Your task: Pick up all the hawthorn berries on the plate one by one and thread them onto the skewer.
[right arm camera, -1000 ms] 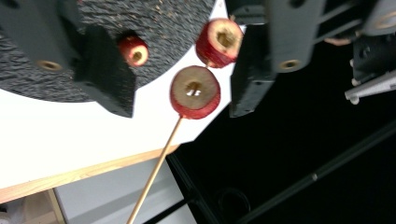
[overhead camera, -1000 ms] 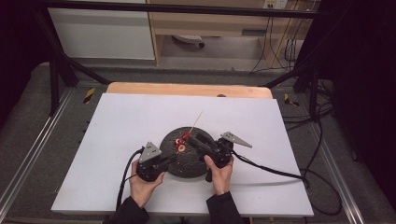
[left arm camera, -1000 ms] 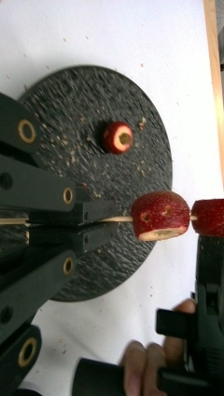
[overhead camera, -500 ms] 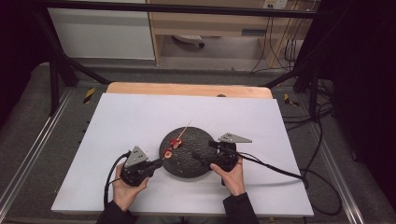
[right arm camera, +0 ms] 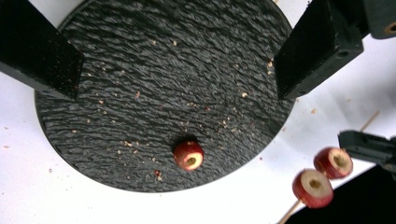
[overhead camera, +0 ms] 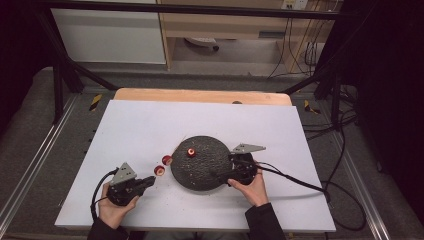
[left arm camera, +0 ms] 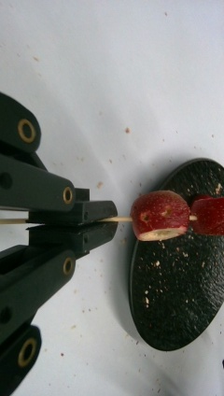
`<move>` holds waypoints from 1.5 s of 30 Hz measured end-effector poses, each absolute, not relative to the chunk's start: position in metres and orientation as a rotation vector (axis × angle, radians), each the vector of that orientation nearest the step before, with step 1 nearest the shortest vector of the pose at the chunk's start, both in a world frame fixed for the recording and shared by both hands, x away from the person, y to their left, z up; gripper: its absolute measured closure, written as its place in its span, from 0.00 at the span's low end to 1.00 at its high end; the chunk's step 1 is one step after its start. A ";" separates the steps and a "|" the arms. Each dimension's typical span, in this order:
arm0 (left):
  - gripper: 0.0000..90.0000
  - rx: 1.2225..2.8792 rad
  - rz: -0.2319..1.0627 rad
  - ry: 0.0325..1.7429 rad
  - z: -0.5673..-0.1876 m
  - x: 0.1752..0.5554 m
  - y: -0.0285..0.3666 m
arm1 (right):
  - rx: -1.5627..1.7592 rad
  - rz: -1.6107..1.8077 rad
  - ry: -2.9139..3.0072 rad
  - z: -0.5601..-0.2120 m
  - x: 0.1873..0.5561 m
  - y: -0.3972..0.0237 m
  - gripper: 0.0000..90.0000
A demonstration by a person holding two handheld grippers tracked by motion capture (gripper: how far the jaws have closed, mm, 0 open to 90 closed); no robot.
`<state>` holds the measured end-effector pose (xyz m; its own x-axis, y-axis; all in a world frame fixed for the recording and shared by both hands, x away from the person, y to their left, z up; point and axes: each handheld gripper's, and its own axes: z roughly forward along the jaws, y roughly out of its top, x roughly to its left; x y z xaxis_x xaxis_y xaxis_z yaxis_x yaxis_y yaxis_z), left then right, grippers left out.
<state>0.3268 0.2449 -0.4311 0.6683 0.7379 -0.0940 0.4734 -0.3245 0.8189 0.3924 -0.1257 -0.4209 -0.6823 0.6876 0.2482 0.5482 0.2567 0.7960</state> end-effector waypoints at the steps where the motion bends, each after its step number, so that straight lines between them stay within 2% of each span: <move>1: 0.98 1.987 0.372 0.944 -0.432 0.327 0.247 | 1.175 1.389 2.374 -0.420 0.393 -0.126 0.02; 25: 0.98 1.988 0.384 0.951 -0.434 0.325 0.261 | 1.037 1.017 2.568 -0.384 0.435 -0.066 0.06; 37: 0.98 1.993 0.390 0.956 -0.435 0.326 0.261 | 1.008 0.872 2.621 -0.385 0.456 -0.039 0.09; 45: 0.98 1.992 0.393 0.966 -0.435 0.326 0.261 | 1.001 0.798 2.634 -0.388 0.466 -0.022 0.17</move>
<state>0.3263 0.2614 -0.4351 0.6500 0.7554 -0.0827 0.4829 -0.3266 0.8125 0.4662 -0.0220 -0.3881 -0.7463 0.6656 -0.0061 0.5502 0.6220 0.5571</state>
